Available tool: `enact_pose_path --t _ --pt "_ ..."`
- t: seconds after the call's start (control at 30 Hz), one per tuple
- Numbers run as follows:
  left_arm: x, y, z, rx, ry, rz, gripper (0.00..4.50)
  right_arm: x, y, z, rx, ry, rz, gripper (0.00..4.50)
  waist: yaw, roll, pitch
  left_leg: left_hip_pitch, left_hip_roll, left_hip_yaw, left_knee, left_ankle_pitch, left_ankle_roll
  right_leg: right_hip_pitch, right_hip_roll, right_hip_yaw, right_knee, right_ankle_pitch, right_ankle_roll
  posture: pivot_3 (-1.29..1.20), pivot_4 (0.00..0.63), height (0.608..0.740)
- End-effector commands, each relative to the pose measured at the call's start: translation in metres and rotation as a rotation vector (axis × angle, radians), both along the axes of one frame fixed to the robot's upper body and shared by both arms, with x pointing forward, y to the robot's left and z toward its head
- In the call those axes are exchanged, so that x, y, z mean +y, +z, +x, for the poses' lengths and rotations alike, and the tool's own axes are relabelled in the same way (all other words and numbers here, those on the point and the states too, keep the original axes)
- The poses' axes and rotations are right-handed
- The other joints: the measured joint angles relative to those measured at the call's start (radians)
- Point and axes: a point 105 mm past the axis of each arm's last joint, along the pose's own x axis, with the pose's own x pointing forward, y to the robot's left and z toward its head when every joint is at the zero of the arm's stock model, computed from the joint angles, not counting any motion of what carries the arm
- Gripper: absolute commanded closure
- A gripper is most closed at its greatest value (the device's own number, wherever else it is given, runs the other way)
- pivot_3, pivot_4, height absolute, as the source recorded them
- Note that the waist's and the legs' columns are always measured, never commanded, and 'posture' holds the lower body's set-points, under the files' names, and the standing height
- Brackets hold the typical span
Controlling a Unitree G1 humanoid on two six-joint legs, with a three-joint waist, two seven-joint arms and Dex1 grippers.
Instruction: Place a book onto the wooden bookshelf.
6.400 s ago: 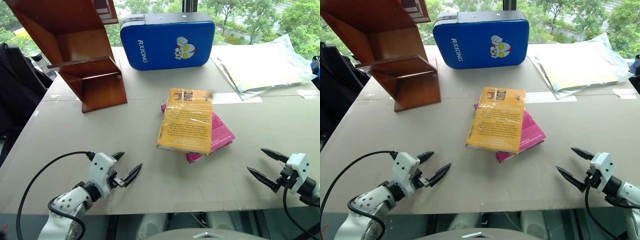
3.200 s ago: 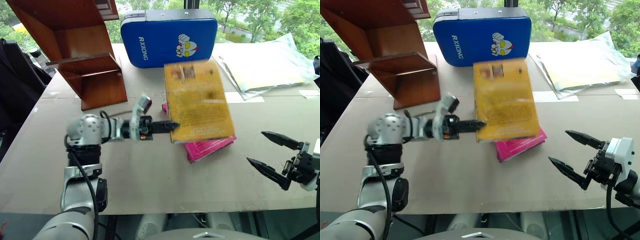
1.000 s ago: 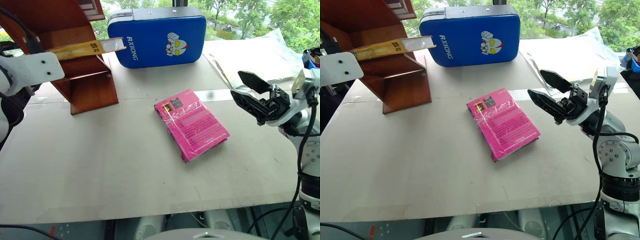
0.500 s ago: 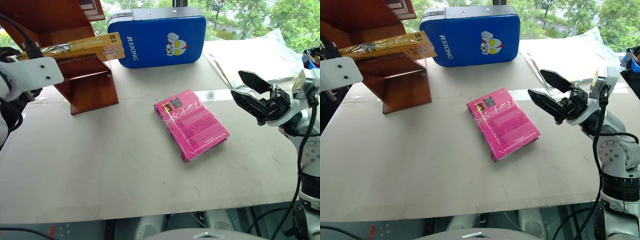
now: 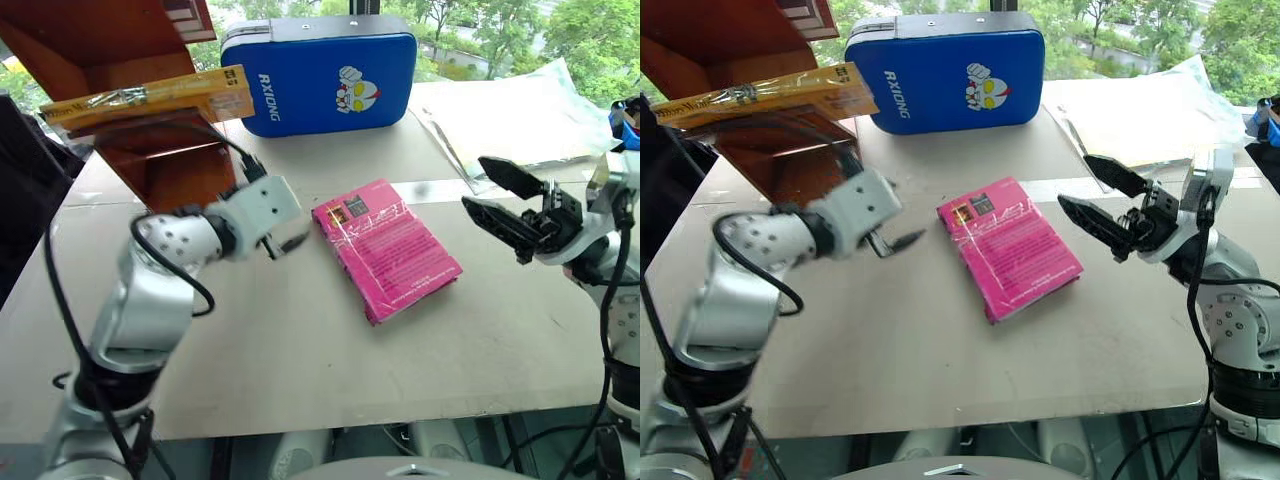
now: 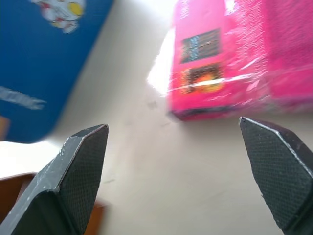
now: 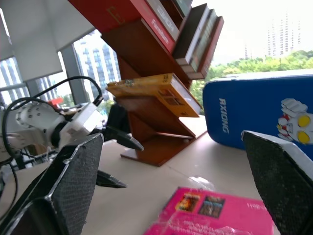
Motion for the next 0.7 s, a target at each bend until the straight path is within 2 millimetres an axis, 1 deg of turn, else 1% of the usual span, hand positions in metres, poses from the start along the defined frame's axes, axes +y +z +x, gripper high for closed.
enact_pose_path --t 0.03,0.07,0.13,0.2,0.23,0.27,0.3,0.33,0.4,0.43,0.5,0.53,0.6,0.63,0.7 --pt "0.012 -0.022 -0.023 0.113 0.102 -0.324 0.97 -0.006 -0.037 -0.006 0.020 -0.156 -0.166 0.00 0.002 0.000 0.000 -0.001 0.001 -0.001 0.000 0.000 0.000 0.000 -0.001 -0.001 -0.001 0.000 0.000 0.00 0.150 0.740" --pt "0.019 -0.031 -0.027 0.132 0.138 -0.359 1.27 -0.012 -0.051 -0.008 0.040 -0.198 -0.212 0.00 0.006 0.000 0.000 -0.001 0.001 -0.001 0.000 0.000 0.000 0.000 -0.001 -0.001 -0.001 0.000 0.000 0.00 0.150 0.740" --pt "0.031 -0.054 -0.040 0.155 0.173 -0.410 2.41 -0.030 -0.081 -0.019 0.094 -0.279 -0.295 0.00 0.015 0.000 0.000 0.000 0.001 -0.002 0.000 0.000 0.000 0.000 -0.001 -0.001 0.000 0.000 0.000 0.00 0.150 0.740" --pt "0.039 -0.065 -0.050 0.142 0.192 -0.435 3.05 -0.049 -0.102 -0.034 0.143 -0.336 -0.326 0.00 0.022 0.002 -0.001 0.002 0.001 -0.001 0.000 0.000 0.000 0.002 -0.002 -0.001 -0.001 0.000 -0.001 0.00 0.150 0.740" --pt "0.044 -0.069 -0.053 0.143 0.221 -0.480 3.51 -0.054 -0.107 -0.039 0.158 -0.356 -0.328 0.00 0.027 0.002 -0.001 0.003 0.001 -0.001 0.000 0.000 0.000 0.005 -0.002 -0.001 -0.003 0.000 0.000 0.00 0.150 0.740" --pt "0.055 -0.080 -0.057 0.138 0.273 -0.474 3.78 -0.062 -0.115 -0.045 0.169 -0.381 -0.362 0.00 0.032 0.002 -0.001 0.005 0.001 -0.001 0.000 0.000 0.000 0.007 -0.003 -0.001 -0.004 0.000 0.000 0.00 0.150 0.740" --pt "0.064 -0.089 -0.062 0.135 0.299 -0.464 4.34 -0.068 -0.125 -0.051 0.182 -0.393 -0.402 0.00 0.034 0.001 -0.002 0.007 0.001 -0.001 0.001 0.000 0.000 0.010 -0.003 -0.001 -0.006 -0.004 -0.002 0.00 0.150 0.740" --pt "0.071 -0.097 -0.067 0.132 0.320 -0.464 4.43 -0.073 -0.132 -0.057 0.192 -0.398 -0.426 0.00 0.035 0.001 -0.002 0.009 0.002 0.001 0.001 -0.001 -0.002 0.013 -0.003 -0.001 -0.008 -0.005 -0.001 0.00 0.150 0.740" --pt "0.084 -0.108 -0.072 0.099 0.359 -0.399 4.43 -0.082 -0.143 -0.063 0.213 -0.418 -0.458 0.00 0.035 -0.001 -0.005 0.015 0.005 0.003 0.000 -0.003 -0.004 0.018 -0.004 0.001 -0.010 -0.005 -0.001 0.00 0.150 0.740" --pt "0.086 -0.110 -0.073 0.087 0.361 -0.384 4.43 -0.084 -0.146 -0.064 0.215 -0.424 -0.467 0.00 0.035 -0.001 -0.005 0.016 0.007 0.003 0.000 -0.003 -0.005 0.020 -0.005 0.000 -0.013 -0.005 -0.001 0.00 0.150 0.740" --pt "0.083 -0.108 -0.076 0.080 0.330 -0.426 4.43 -0.088 -0.151 -0.067 0.221 -0.430 -0.476 0.00 0.031 0.001 -0.006 0.016 0.010 0.004 0.000 -0.004 -0.005 0.020 -0.005 -0.002 -0.014 -0.005 -0.001 0.00 0.150 0.740" --pt "0.079 -0.107 -0.079 0.078 0.296 -0.428 4.22 -0.089 -0.153 -0.067 0.222 -0.432 -0.477 0.00 0.031 0.002 -0.007 0.016 0.011 0.005 0.000 -0.004 -0.005 0.020 -0.005 -0.003 -0.014 -0.005 -0.001 0.00 0.150 0.740" --pt "0.076 -0.107 -0.081 0.061 0.267 -0.414 3.65 -0.089 -0.155 -0.067 0.218 -0.429 -0.480 0.00 0.029 0.003 -0.007 0.016 0.012 0.005 0.000 -0.004 -0.005 0.020 -0.005 -0.005 -0.014 -0.005 -0.001 0.00 0.150 0.740" --pt "0.075 -0.107 -0.082 0.053 0.257 -0.402 3.29 -0.089 -0.156 -0.067 0.216 -0.428 -0.481 0.00 0.029 0.003 -0.007 0.015 0.012 0.005 0.000 -0.004 -0.005 0.019 -0.005 -0.005 -0.014 -0.005 -0.002 0.00 0.150 0.740" --pt "0.074 -0.107 -0.083 0.036 0.253 -0.400 2.30 -0.090 -0.157 -0.064 0.214 -0.432 -0.476 0.00 0.031 0.003 -0.007 0.015 0.012 0.005 -0.001 -0.004 -0.005 0.018 -0.005 -0.006 -0.014 -0.004 -0.002 0.00 0.150 0.740"
